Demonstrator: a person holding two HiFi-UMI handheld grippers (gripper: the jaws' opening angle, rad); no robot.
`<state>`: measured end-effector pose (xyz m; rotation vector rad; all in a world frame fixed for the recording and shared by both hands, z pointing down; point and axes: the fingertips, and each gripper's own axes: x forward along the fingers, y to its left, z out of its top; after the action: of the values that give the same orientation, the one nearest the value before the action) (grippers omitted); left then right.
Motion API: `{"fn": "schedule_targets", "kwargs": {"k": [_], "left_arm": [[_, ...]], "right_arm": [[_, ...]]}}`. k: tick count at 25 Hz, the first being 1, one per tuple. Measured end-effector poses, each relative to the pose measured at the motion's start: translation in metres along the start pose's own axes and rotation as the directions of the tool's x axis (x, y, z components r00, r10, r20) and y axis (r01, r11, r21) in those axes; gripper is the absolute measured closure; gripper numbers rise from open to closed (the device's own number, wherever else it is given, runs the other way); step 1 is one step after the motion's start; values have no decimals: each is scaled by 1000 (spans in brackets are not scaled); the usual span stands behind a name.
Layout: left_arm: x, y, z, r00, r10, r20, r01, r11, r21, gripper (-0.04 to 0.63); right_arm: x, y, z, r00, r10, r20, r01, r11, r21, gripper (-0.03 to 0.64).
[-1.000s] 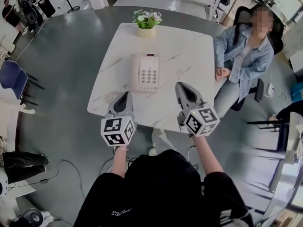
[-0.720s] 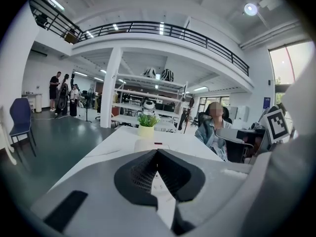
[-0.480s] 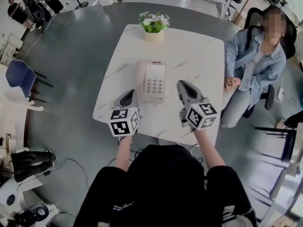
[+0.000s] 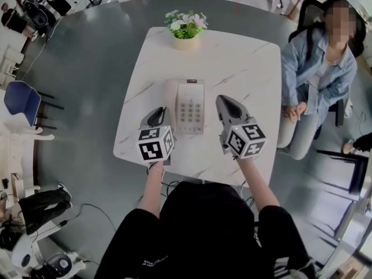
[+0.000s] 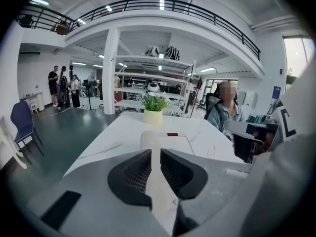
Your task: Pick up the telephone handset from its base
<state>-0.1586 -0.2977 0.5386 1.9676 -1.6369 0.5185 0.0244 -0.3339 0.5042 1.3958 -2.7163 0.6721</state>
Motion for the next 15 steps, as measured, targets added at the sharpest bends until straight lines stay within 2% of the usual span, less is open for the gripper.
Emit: {"fn": "schedule_targets", "kwargs": {"k": [4,6,9,15], "left_arm": [[20,6,0,1000,-3,-25,3,1000,-14,471],[30,8,-4,999,-3,-43,2,1000,-17,367],[47,7,-10,996,-23,-89,21,1000,-20,338],[72,7,-17,989,-36,-146,32,999,-30,333]], "right_arm": [[11,-5,-9,999,-27,-19,28,1000,9,627],[14,-8,-14,999,-39,-25,39,999,14,627],[20,-13,-19,998,-57,-30,58,998,26,627],[30,-19,-26,996,-68,-49,70,997,44,627]]}}
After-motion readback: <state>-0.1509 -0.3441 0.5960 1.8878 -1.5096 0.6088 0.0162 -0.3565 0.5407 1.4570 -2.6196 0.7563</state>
